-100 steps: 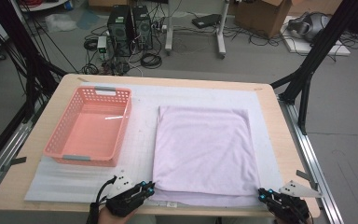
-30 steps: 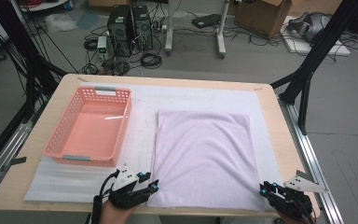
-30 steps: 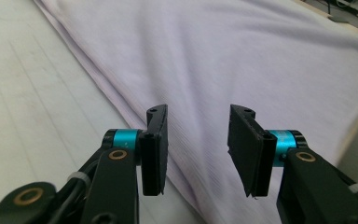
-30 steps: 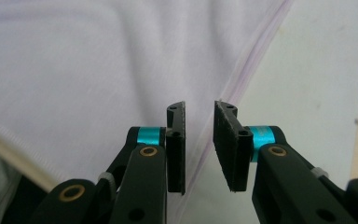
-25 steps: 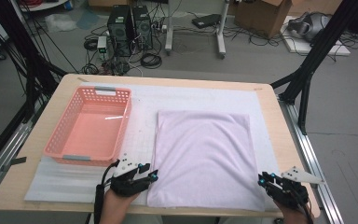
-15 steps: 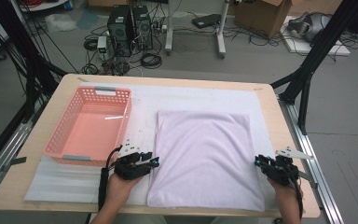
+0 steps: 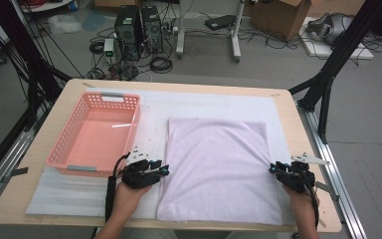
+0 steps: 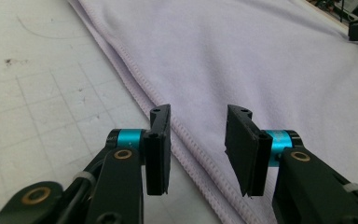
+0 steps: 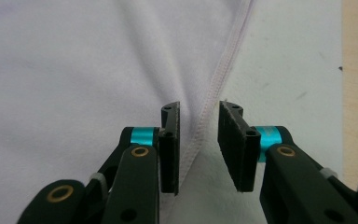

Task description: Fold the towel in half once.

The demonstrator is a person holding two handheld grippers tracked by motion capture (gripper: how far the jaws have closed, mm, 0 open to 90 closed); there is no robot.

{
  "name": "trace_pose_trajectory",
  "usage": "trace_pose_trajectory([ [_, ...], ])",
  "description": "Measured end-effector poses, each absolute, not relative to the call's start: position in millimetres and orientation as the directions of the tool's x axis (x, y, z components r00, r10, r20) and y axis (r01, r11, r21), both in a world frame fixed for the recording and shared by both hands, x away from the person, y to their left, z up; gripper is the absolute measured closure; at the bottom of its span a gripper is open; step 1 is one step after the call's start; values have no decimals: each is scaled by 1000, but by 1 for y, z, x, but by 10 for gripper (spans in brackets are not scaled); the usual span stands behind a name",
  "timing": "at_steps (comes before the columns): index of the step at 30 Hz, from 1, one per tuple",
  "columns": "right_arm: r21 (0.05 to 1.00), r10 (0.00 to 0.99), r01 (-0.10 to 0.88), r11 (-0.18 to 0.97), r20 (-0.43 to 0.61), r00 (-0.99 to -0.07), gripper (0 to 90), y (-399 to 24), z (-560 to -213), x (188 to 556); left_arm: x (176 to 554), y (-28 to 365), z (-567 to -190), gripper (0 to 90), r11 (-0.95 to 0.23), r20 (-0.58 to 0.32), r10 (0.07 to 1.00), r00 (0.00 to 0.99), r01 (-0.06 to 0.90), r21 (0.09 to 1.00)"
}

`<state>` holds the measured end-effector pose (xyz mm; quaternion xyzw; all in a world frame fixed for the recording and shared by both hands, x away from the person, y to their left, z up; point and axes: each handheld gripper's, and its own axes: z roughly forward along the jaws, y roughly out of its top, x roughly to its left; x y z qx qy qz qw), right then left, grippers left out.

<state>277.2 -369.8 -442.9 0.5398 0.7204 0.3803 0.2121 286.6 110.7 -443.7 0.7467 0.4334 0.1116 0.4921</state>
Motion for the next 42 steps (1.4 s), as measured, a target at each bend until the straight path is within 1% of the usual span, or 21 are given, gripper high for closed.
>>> trace_pose_trajectory([
  [9,790,931,595,148,91,-352,674,-372,-439,270,322,93,-441,641,-137,-233,798,556,543,828],
  [11,787,931,599,145,98,-353,672,-371,-439,270,330,90,-445,641,-171,-221,804,551,571,803],
  [14,785,927,600,152,98,-363,669,-369,-440,270,335,83,-451,665,-218,-182,809,559,573,790],
  [15,786,925,598,156,96,-367,669,-369,-440,270,334,81,-451,693,-230,-155,819,553,563,794],
  [16,783,926,602,155,98,-366,669,-369,-439,270,334,80,-451,747,-247,-129,824,552,555,794],
  [17,785,925,600,156,96,-367,666,-368,-439,270,334,79,-450,826,-259,-108,827,551,546,796],
  [18,786,924,598,157,96,-369,664,-368,-439,270,334,79,-450,857,-261,-99,835,541,549,794],
  [20,782,925,604,155,101,-367,662,-367,-440,270,334,83,-447,866,-233,-90,866,492,557,797],
  [22,784,923,600,160,96,-372,660,-367,-440,270,336,90,-446,865,-204,-120,873,472,579,790],
  [23,783,923,602,158,99,-372,658,-367,-440,270,336,91,-447,853,-204,-122,873,472,581,788],
  [24,781,923,604,159,99,-371,650,-367,-440,270,335,91,-448,796,-212,-112,874,472,580,787],
  [25,780,924,606,156,102,-370,639,-367,-441,271,336,91,-449,709,-208,-119,875,470,586,783],
  [27,778,925,609,152,105,-365,614,-367,-441,271,336,93,-448,566,-179,-151,877,456,602,778],
  [28,775,927,614,148,108,-359,610,-367,-442,271,335,95,-448,535,-168,-174,871,459,612,773],
  [32,754,927,637,161,106,-360,602,-369,-443,268,327,96,-450,509,-187,-189,841,507,599,778],
  [35,735,923,657,166,119,-366,604,-370,-446,266,322,100,-452,510,-164,-232,818,526,601,782],
  [36,737,924,657,160,121,-362,611,-369,-447,266,320,100,-453,519,-165,-228,819,527,595,786],
  [37,738,926,655,163,115,-359,632,-368,-447,266,319,99,-453,554,-170,-225,817,531,595,786],
  [38,736,929,658,161,112,-352,672,-367,-447,265,318,99,-453,612,-172,-224,817,531,596,784],
  [40,725,924,673,147,142,-354,826,-367,-446,266,318,99,-454,767,-172,-233,815,531,605,778],
  [42,721,924,675,156,136,-359,859,-362,-445,266,318,99,-454,847,-159,-260,808,528,621,768],
])
